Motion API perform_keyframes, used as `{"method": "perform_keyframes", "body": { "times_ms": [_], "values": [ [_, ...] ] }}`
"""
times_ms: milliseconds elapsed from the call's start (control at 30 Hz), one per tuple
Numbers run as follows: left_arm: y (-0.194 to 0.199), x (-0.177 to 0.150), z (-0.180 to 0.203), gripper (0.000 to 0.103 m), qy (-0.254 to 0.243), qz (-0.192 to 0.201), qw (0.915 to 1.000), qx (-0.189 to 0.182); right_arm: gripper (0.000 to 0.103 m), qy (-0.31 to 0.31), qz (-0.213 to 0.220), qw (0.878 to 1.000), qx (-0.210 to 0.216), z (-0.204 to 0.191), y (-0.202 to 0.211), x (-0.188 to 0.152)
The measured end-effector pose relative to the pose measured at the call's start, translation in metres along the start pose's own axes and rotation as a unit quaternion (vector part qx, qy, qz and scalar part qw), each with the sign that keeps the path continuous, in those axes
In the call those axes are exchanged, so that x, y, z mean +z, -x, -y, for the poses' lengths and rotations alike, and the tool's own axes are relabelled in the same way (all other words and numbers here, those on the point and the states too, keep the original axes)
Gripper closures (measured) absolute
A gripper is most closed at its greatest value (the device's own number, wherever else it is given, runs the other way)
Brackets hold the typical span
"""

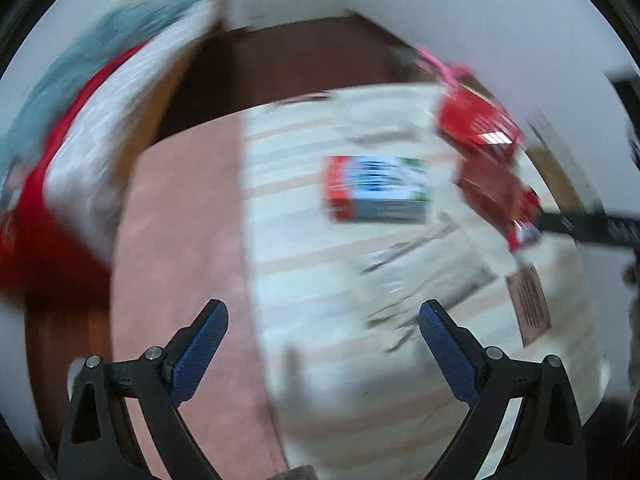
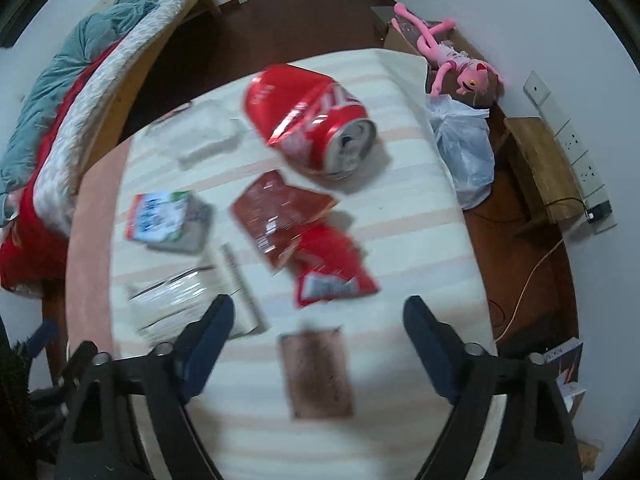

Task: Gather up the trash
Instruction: 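Grasp the white snack packet with the left tool while the right tool grasps a red wrapper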

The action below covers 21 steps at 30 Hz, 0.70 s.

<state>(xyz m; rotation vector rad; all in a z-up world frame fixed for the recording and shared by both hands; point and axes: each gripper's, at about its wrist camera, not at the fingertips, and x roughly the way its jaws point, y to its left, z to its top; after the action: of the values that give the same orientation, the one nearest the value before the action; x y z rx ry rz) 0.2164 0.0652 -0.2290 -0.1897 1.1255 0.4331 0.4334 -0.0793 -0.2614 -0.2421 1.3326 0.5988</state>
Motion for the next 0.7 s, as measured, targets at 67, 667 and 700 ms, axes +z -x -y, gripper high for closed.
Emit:
{"method": "perform_keyframes", "body": {
  "times_ms": [67, 667, 700],
  "values": [
    [-0.012, 0.011, 0.018, 0.005, -0.060, -0.007, 0.9982, 0.002, 0.025, -0.003, -0.005, 1.000, 0.008, 0.008, -0.017, 0.007],
    [-0.068, 0.025, 0.088, 0.015, -0.256, -0.069, 0.9603, -0.087, 0.072, -0.045, -0.018, 0.997, 0.063, 0.038, -0.028, -0.023],
    [-0.068, 0.024, 0.089, 0.032, -0.249, -0.068, 0.9616, -0.092, 0.064, -0.046, -0.030, 0.997, 0.062, 0.038, -0.031, -0.024]
  ]
}}
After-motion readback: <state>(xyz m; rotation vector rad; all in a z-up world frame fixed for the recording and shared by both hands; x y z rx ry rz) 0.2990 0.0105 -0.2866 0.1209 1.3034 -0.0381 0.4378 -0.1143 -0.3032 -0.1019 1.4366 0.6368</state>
